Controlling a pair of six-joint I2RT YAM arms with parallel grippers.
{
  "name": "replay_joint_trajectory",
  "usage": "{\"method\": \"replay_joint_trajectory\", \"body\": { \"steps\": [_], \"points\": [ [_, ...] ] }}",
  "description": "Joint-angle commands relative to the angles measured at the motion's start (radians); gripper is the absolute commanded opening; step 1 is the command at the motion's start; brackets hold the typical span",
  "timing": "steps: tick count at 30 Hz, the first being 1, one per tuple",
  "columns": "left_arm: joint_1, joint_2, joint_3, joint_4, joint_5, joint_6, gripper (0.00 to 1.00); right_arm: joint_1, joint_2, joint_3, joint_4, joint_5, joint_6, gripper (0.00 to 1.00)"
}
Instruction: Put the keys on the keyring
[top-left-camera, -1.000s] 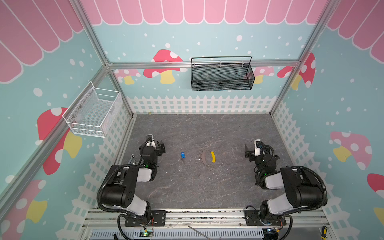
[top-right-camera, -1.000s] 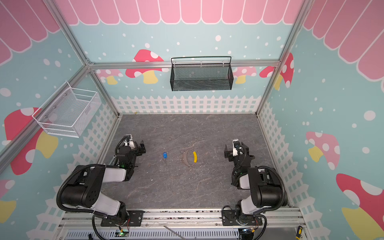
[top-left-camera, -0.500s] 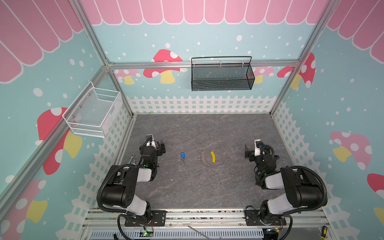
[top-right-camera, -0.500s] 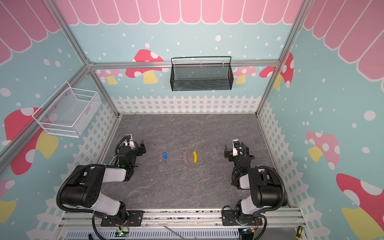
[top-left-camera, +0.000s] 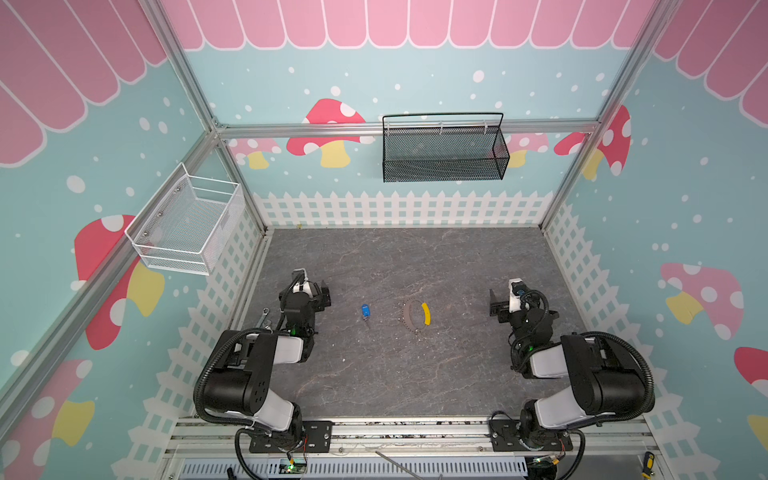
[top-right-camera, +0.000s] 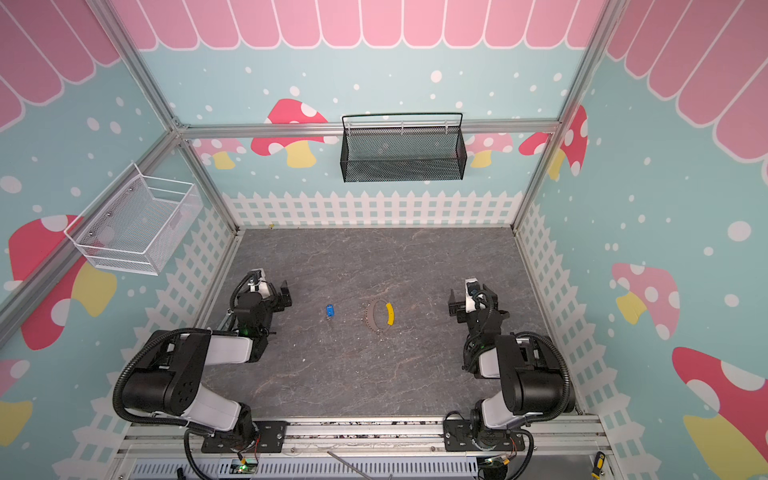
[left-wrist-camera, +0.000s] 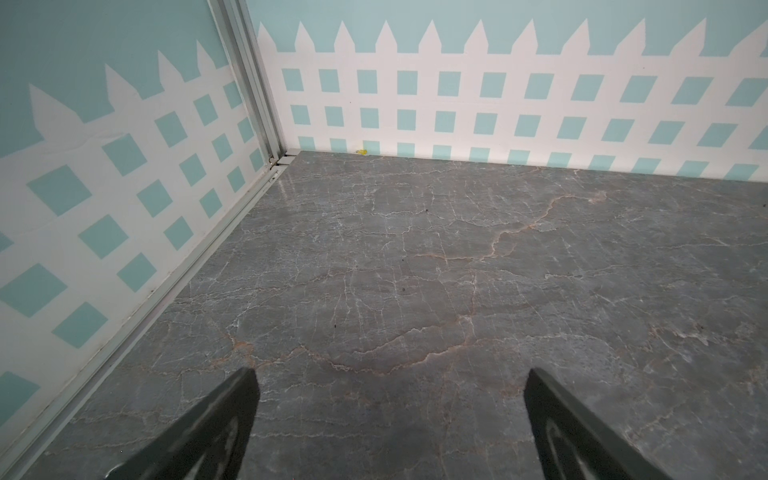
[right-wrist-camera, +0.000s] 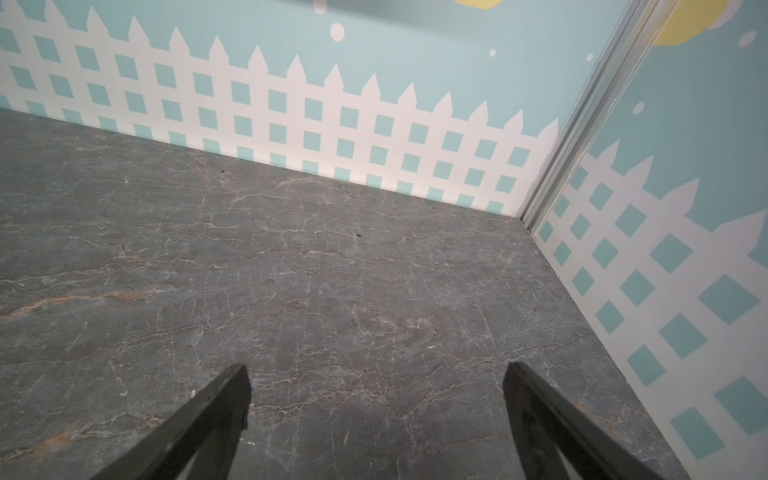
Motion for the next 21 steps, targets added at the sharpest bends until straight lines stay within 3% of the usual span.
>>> {"method": "replay_joint_trajectory", "body": {
  "steps": [1, 4, 6, 10, 16, 18, 21],
  "points": [
    [0.026, 0.000, 0.028, -0.031, 0.058, -0.023, 1.00, -0.002, 0.001, 0.012, 0.003, 0.002, 0.006, 0.98],
    [0.054, -0.010, 0.013, -0.014, 0.113, -0.035, 1.00, -0.001, -0.024, 0.022, -0.022, -0.061, -0.021, 1.00],
    [0.052, -0.050, 0.035, -0.085, 0.119, -0.032, 1.00, -0.002, -0.082, 0.064, -0.145, -0.077, -0.023, 1.00],
    [0.053, -0.184, 0.142, -0.376, 0.146, -0.018, 1.00, 0.000, -0.197, 0.167, -0.387, -0.180, -0.041, 0.97],
    [0.005, -0.327, 0.352, -0.833, 0.299, -0.022, 0.99, 0.030, -0.247, 0.338, -0.696, -0.498, -0.048, 0.88],
    [-0.037, -0.346, 0.415, -0.991, 0.328, -0.026, 0.99, 0.080, -0.220, 0.423, -0.873, -0.526, -0.101, 0.81],
    [-0.091, -0.363, 0.443, -1.118, 0.363, -0.045, 0.95, 0.195, -0.178, 0.510, -1.088, -0.488, -0.239, 0.78]
  ]
}}
